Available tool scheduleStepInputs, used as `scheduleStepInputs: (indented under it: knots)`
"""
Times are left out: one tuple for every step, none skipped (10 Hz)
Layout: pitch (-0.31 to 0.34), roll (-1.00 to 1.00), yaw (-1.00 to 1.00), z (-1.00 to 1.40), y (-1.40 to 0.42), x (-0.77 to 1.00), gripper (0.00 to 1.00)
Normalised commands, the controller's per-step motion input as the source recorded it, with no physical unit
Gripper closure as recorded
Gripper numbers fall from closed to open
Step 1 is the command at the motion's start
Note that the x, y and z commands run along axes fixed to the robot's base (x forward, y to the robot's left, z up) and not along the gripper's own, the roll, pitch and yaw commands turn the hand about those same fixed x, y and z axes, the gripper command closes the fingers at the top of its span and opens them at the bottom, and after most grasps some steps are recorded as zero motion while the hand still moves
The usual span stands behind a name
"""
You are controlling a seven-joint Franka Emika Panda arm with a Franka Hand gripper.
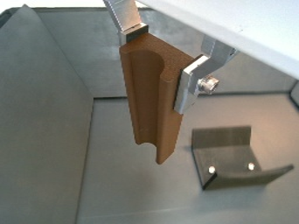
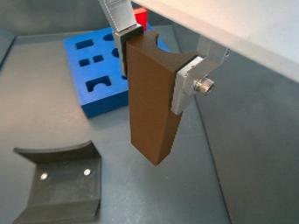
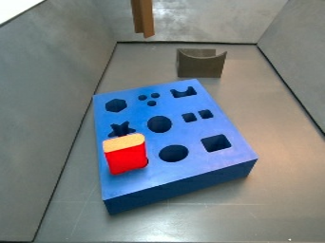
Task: Pick up the arch object. Move up. Place the arch object on the fixture. Regrasp the arch object. Rotate the arch object. Move to above the board. Insert the arch object.
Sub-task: Rotate the arch object.
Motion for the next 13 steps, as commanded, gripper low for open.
scheduleStepInputs:
  knots:
    - [0.026, -0.03, -1.0, 0.0, 0.02, 0.04, 1.0]
    - [0.017, -0.02, -1.0, 0.0, 0.02, 0.02, 1.0]
    - [0.017, -0.02, -1.0, 0.0, 0.02, 0.01, 1.0]
    - [0.018, -0.02, -1.0, 0.0, 0.02, 0.01, 1.0]
    - [0.02, -0.03, -1.0, 0.0, 0.02, 0.01, 1.0]
    - [0.021, -0.03, -1.0, 0.0, 0.02, 0.01, 1.0]
    - [0.022, -0.03, -1.0, 0.0, 0.02, 0.01, 1.0]
    - [0.023, -0.03, -1.0, 0.0, 0.02, 0.01, 1.0]
    - [0.025, -0.03, -1.0, 0.0, 0.02, 0.01, 1.0]
    - [0.027, -0.04, -1.0, 0.0, 0.02, 0.01, 1.0]
    - [0.029, -0.04, -1.0, 0.0, 0.02, 0.01, 1.0]
    - [0.032, -0.04, -1.0, 0.0, 0.02, 0.01, 1.0]
    - [0.034, -0.04, -1.0, 0.0, 0.02, 0.01, 1.0]
